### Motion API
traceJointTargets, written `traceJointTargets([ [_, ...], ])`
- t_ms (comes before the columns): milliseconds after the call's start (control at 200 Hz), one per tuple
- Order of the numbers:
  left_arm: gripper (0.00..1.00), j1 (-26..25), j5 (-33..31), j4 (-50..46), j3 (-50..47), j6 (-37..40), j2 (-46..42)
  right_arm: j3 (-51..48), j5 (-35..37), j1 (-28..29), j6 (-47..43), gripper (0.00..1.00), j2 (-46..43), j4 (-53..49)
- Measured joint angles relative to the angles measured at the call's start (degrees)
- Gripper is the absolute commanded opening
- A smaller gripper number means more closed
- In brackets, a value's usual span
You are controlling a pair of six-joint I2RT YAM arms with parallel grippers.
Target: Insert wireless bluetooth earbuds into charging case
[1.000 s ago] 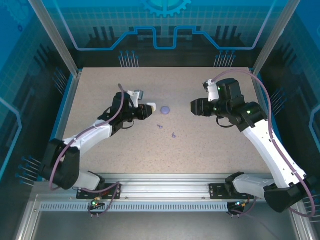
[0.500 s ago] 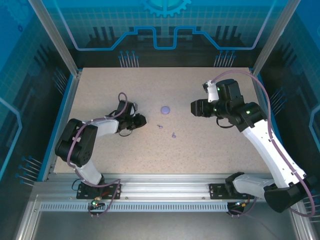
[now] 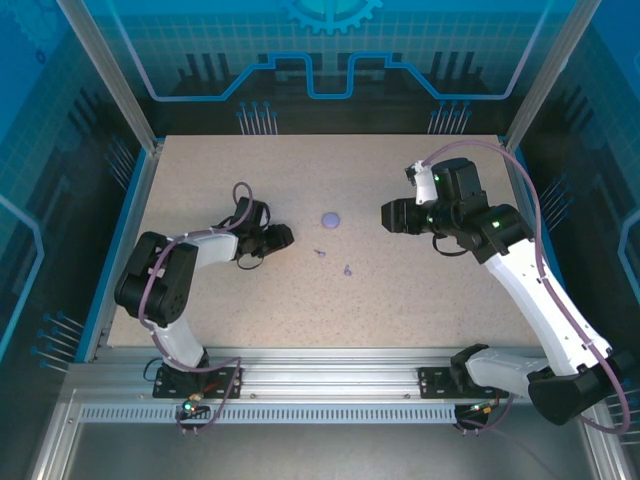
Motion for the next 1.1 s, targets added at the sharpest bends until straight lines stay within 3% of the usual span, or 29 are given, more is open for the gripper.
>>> traceJointTargets([
  [200, 0.71, 0.11, -4.52, -4.61, -0.02, 1.97, -2.8, 0.0, -1.25, 0.0, -0.26, 0.57, 1.99, 0.02],
  [455, 0.73, 0.13, -8.52, -10.36, -0.02, 6.93, -13.86, -0.66, -6.23, -0.04, -2.16, 0.59, 9.05, 1.9],
  [570, 0.69, 0.13, -6.95, -13.27, 1.68, 7.52, -18.56, -0.59, -8.72, -0.04, -3.8, 0.59, 15.34, 4.09],
  [815, 0.69, 0.15, -1.68, -15.45, 5.86, 3.41, -19.41, 4.7, -13.31, -0.04, -5.57, 0.57, 33.86, 7.93],
  [1101, 0.67, -4.42, 4.94, -13.79, 8.74, -6.4, -9.29, 20.13, -16.72, -1.03, -6.93, 0.46, 51.52, 8.52],
])
